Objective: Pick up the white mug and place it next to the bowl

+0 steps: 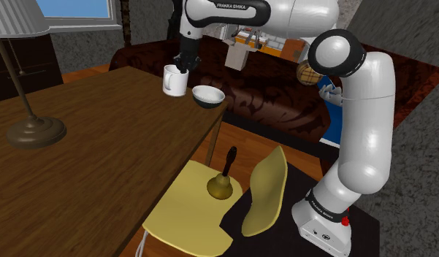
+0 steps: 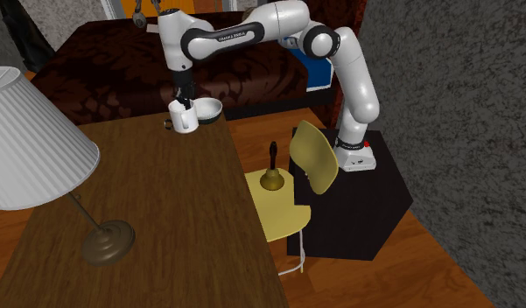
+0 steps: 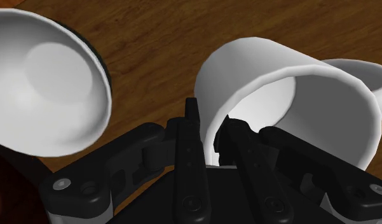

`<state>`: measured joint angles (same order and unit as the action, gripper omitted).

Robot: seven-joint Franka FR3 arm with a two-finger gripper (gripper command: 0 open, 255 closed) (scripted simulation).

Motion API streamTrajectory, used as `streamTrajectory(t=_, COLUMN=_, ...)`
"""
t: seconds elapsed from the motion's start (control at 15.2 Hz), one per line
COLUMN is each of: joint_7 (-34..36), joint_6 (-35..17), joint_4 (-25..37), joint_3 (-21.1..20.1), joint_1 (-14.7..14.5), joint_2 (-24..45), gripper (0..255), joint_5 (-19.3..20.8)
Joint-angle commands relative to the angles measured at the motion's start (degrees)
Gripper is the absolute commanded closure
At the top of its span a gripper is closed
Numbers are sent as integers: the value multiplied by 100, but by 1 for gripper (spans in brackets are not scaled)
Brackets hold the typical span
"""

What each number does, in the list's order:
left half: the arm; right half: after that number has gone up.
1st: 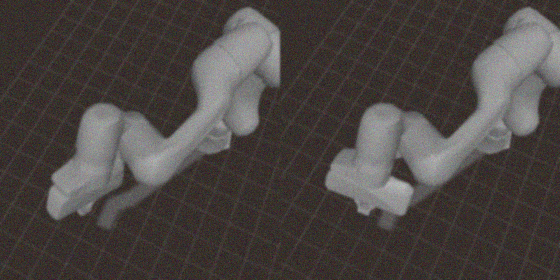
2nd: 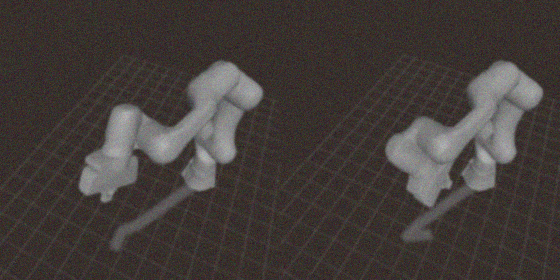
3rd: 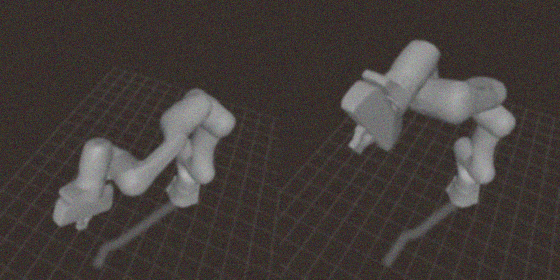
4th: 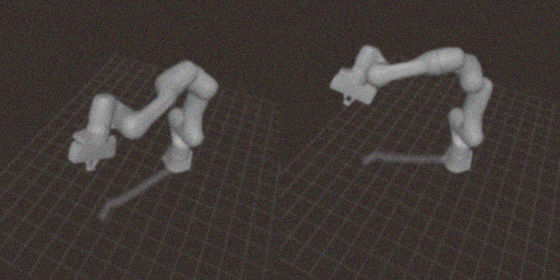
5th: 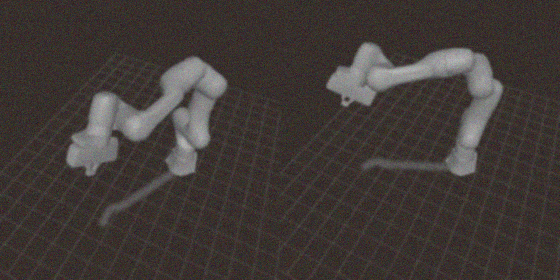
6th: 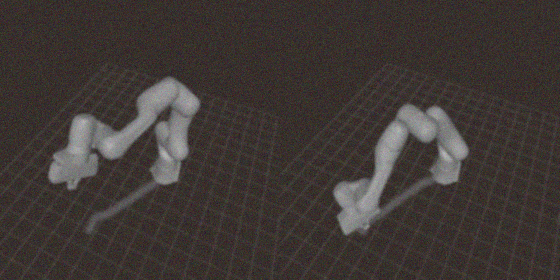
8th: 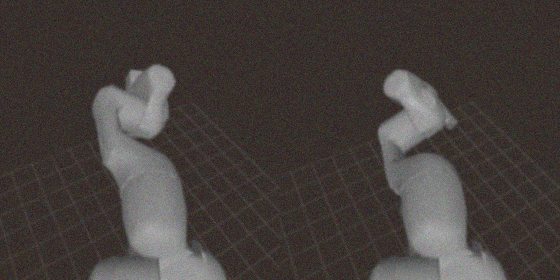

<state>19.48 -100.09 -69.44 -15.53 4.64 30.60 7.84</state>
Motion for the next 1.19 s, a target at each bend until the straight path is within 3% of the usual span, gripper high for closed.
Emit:
streamTrajectory(t=0.0, joint_7=7, joint_6=-173, joint_4=-184, joint_3=1, joint_1=17, joint_2=-18, gripper=255, joint_5=-1)
streamTrajectory(t=1.12, joint_7=76, joint_6=-1377, joint_4=-1216, joint_3=47, joint_1=70, joint_2=165, gripper=255, joint_5=72)
